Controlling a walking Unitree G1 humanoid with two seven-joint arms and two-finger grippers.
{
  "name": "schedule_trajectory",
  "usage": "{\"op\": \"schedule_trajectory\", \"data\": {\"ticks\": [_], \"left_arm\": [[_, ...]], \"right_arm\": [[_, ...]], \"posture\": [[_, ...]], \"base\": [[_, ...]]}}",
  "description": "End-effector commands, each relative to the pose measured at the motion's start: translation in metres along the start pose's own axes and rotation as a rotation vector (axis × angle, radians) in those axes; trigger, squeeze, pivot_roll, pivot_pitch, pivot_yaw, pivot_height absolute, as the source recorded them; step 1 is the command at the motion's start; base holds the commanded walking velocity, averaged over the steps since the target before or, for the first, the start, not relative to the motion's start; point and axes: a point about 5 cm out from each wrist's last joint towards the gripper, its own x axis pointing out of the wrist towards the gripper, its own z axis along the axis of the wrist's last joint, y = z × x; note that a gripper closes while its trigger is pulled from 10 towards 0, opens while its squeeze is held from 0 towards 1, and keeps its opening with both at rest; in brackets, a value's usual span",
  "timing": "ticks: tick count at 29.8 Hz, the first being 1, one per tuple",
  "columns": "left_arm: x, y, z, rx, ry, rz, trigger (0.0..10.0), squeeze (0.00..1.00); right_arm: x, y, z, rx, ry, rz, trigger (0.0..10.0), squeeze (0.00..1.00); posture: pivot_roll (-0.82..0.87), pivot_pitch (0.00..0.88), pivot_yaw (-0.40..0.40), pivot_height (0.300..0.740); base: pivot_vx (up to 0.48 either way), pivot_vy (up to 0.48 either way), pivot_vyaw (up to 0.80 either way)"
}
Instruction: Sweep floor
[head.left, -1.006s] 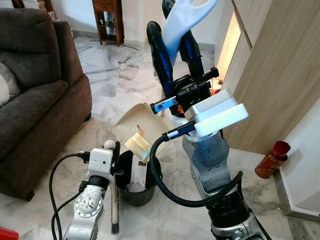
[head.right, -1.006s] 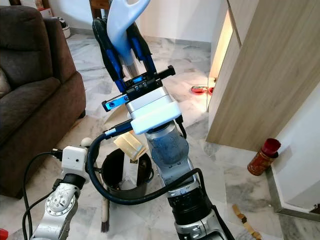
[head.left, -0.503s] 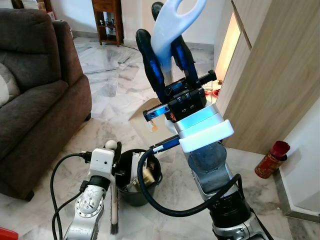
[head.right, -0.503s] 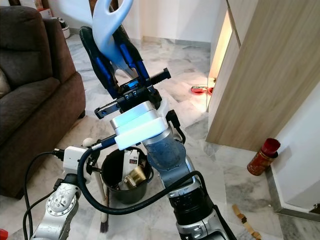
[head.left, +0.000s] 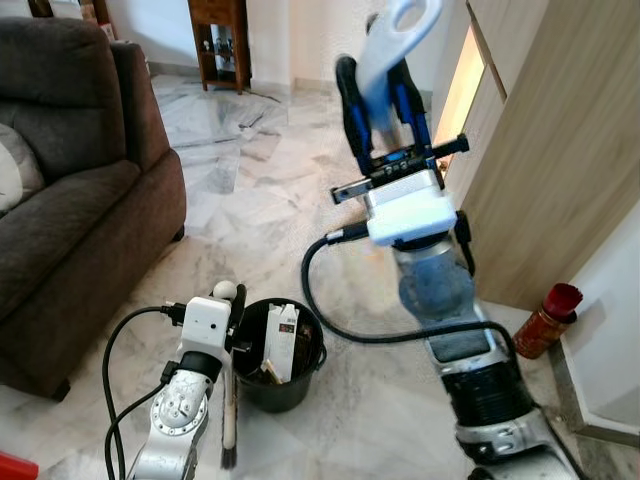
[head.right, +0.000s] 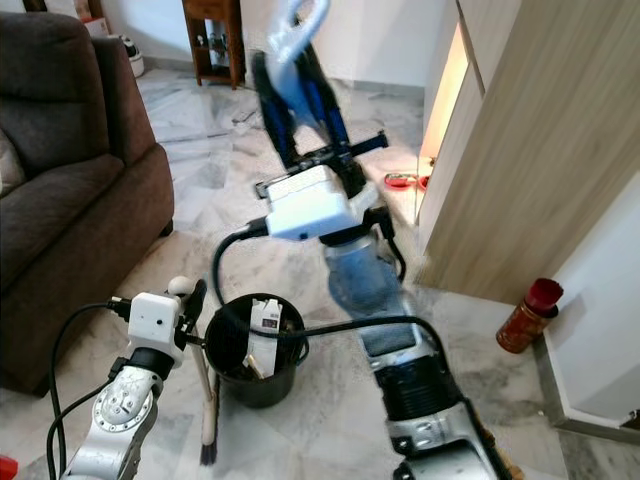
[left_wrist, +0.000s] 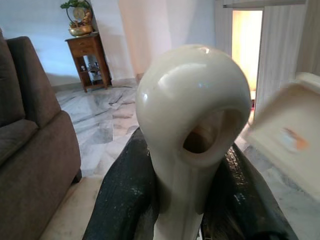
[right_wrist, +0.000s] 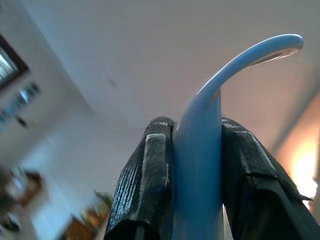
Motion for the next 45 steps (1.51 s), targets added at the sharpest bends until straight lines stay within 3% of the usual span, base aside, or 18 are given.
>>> {"op": "schedule_trajectory", "data": {"ticks": [1,5,9,11,12,18,19,20,24,27,30,35,37,39,40,41,42,45], "left_arm": [[0.005,-0.002,0.009,0.011,-0.051,-0.022,10.0,0.0],[0.004,-0.003,0.009,0.005,-0.046,-0.03,10.0,0.0],[0.003,-0.002,0.008,-0.004,-0.039,-0.028,10.0,0.0],[0.002,-0.002,0.007,-0.012,-0.035,-0.026,10.0,0.0],[0.002,-0.002,0.007,-0.018,-0.033,-0.025,10.0,0.0],[0.001,0.0,0.006,-0.041,-0.029,-0.009,10.0,0.0],[0.001,0.0,0.006,-0.041,-0.029,-0.009,10.0,0.0],[0.0,0.002,0.005,-0.056,-0.023,0.003,10.0,0.0],[-0.003,0.006,0.003,-0.088,-0.009,0.029,10.0,0.0],[-0.004,0.007,0.002,-0.116,-0.006,0.043,10.0,0.0],[-0.005,0.008,0.001,-0.195,0.003,0.075,10.0,0.0],[-0.008,0.011,0.001,-0.285,0.012,0.121,10.0,0.0],[-0.012,0.013,0.0,-0.285,0.017,0.125,10.0,0.0],[-0.012,0.014,-0.001,-0.285,0.018,0.124,10.0,0.0],[-0.013,0.014,-0.001,-0.287,0.03,0.119,10.0,0.0],[-0.013,0.014,-0.001,-0.287,0.03,0.119,10.0,0.0],[-0.015,0.014,-0.002,-0.282,0.056,0.108,10.0,0.0],[-0.02,0.016,-0.002,-0.252,0.094,0.094,10.0,0.0]], "right_arm": [[0.007,-0.006,-0.003,-0.052,0.0,-0.02,10.0,0.0],[-0.008,-0.005,-0.031,-0.099,0.151,0.007,10.0,0.0],[-0.028,-0.008,-0.06,-0.063,0.343,-0.011,10.0,0.0],[-0.048,-0.006,-0.081,0.027,0.494,-0.023,10.0,0.0],[-0.062,-0.001,-0.092,0.125,0.591,-0.026,10.0,0.0],[-0.101,0.01,-0.117,0.392,0.855,-0.083,10.0,0.0],[-0.101,0.01,-0.117,0.392,0.855,-0.083,10.0,0.0],[-0.114,0.011,-0.124,0.48,0.927,-0.135,10.0,0.0],[-0.132,0.016,-0.13,0.649,0.991,-0.173,10.0,0.0],[-0.134,0.018,-0.13,0.666,0.979,-0.16,10.0,0.0],[-0.136,0.025,-0.129,0.772,0.97,-0.143,10.0,0.0],[-0.139,0.024,-0.129,0.717,0.971,-0.136,10.0,0.0],[-0.129,0.015,-0.128,0.565,0.904,-0.096,10.0,0.0],[-0.127,0.014,-0.128,0.542,0.892,-0.086,10.0,0.0],[-0.121,0.011,-0.128,0.471,0.867,-0.043,10.0,0.0],[-0.121,0.011,-0.128,0.471,0.867,-0.043,10.0,0.0],[-0.116,0.01,-0.127,0.395,0.849,0.003,10.0,0.0],[-0.112,0.006,-0.13,0.295,0.854,0.043,10.0,0.0]], "posture": [[0.03,0.0,-0.034,0.74],[0.03,0.0,-0.033,0.74],[0.03,0.0,-0.033,0.74],[0.03,0.0,-0.033,0.74],[0.03,0.0,-0.03,0.74],[0.03,0.0,-0.028,0.74],[0.03,0.0,-0.028,0.74],[0.03,0.0,-0.027,0.74],[0.03,0.0,-0.022,0.74],[0.03,0.0,-0.022,0.74],[0.03,0.0,-0.02,0.74],[0.03,0.0,-0.02,0.74],[0.03,0.0,-0.019,0.74],[0.03,0.0,-0.019,0.74],[0.03,0.0,-0.015,0.74],[0.03,0.0,-0.015,0.74],[0.02,0.0,-0.012,0.74],[0.02,0.0,-0.006,0.74]], "base": [[0.0,0.0,0.0],[0.0,0.0,0.0],[0.0,0.0,0.0],[0.0,0.0,0.0],[0.0,0.0,0.0],[0.0,0.0,0.0],[0.0,0.0,0.0],[0.0,0.0,0.0],[0.0,0.0,0.0],[0.0,0.0,0.0],[0.0,0.0,0.0],[0.0,0.0,0.0],[0.0,0.0,0.0],[0.0,0.0,0.0],[0.0,0.0,0.0],[0.0,0.0,0.0],[0.0,0.0,0.0],[0.0,0.0,0.0]]}}
